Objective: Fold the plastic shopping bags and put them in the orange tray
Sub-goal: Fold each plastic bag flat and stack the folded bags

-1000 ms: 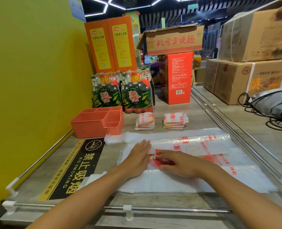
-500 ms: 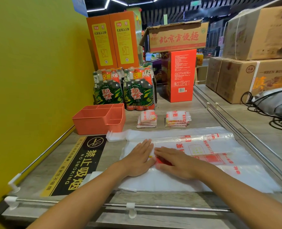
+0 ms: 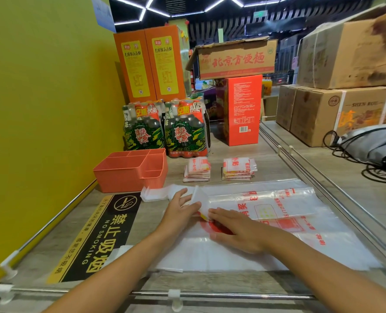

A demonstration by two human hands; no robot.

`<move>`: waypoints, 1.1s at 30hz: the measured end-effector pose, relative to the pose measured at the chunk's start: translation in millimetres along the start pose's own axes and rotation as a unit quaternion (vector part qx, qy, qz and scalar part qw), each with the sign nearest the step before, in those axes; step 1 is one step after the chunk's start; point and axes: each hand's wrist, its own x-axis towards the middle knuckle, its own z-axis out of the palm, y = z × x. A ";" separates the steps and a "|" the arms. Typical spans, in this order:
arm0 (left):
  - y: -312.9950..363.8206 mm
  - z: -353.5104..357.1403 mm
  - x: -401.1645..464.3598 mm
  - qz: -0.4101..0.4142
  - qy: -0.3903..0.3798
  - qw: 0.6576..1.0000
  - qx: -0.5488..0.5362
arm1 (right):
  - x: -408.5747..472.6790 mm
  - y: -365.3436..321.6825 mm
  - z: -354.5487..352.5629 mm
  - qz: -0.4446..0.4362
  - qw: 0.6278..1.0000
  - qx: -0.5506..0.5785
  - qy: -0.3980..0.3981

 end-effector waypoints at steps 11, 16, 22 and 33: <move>-1.0 14.0 2.3 0.000 0.091 0.995 0.028 | 3.8 0.3 -0.5 -0.029 0.999 0.004 0.030; 5.1 -2.9 -2.8 0.041 0.123 0.991 0.013 | -2.0 -1.6 -3.4 -0.034 0.997 -0.050 0.042; -17.8 -6.6 4.2 0.150 -0.010 0.926 0.345 | -4.6 -5.7 -3.1 -0.008 0.999 -0.033 0.012; -30.3 -12.3 8.0 0.119 -0.187 0.758 0.614 | 1.0 3.3 3.7 -0.014 1.000 -0.020 0.012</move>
